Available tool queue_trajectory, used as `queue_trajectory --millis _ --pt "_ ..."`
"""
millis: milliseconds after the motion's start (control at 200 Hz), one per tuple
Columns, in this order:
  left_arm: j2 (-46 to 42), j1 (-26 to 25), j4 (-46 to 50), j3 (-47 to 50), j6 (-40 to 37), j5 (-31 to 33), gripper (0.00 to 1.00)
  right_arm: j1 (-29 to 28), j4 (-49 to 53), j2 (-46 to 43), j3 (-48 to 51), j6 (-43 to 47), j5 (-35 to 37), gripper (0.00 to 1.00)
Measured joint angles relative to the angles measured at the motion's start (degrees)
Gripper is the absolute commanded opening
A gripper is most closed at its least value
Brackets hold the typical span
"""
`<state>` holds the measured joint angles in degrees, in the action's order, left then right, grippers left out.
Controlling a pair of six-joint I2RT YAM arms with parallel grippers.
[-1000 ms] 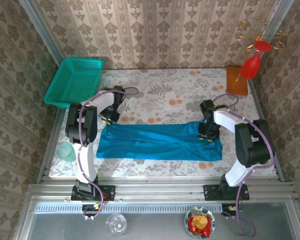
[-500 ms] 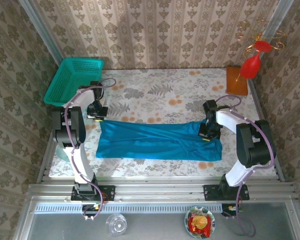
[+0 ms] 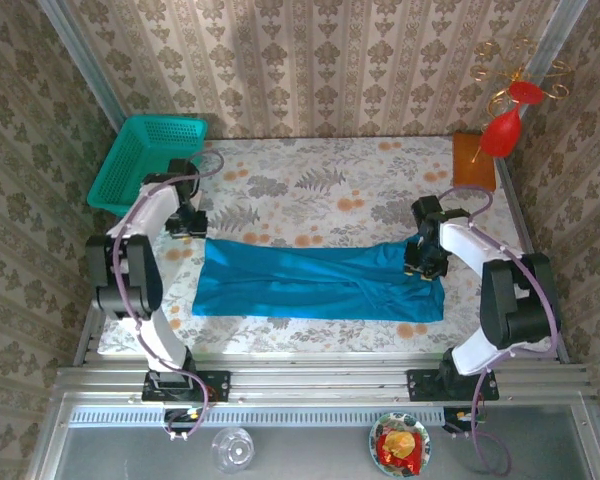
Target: Fold the inside-out t-shirt
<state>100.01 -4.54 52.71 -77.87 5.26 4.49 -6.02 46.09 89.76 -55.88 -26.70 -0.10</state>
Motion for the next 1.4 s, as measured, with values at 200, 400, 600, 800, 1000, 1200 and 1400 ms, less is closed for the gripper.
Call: queue_trajectory --millis 200,400,600,800,1000,1200,1400 --pt "-10.2 0.2 -1.4 12.2 3.7 -5.4 0.35 -0.1 0.8 -3.5 -0.7 0.0 -1.7 0.37" --pt "-15.6 0.2 -5.7 22.9 8.8 -12.2 0.41 -1.5 0.8 -3.5 -0.7 0.0 -4.2 0.38" --pt "-16.5 1.3 -10.1 29.9 12.6 -15.3 0.35 -2.4 0.8 -3.6 -0.7 -0.1 -5.0 0.38" --pt "-16.4 3.0 -14.6 30.6 13.9 -17.4 0.28 -4.5 -0.2 -3.6 -0.5 -0.5 -9.4 0.41" --pt "-15.0 4.3 -17.4 30.6 14.0 -18.2 0.12 -6.3 -4.3 -3.0 2.1 -2.2 -14.7 0.41" --pt "-14.8 4.3 -18.9 30.6 14.3 -18.9 0.00 -6.3 -7.3 1.6 4.3 -3.5 -15.3 0.44" --pt "-19.0 5.2 -18.9 30.6 14.9 -18.3 0.00 -5.9 -8.3 3.0 5.0 -4.0 -15.2 0.45"
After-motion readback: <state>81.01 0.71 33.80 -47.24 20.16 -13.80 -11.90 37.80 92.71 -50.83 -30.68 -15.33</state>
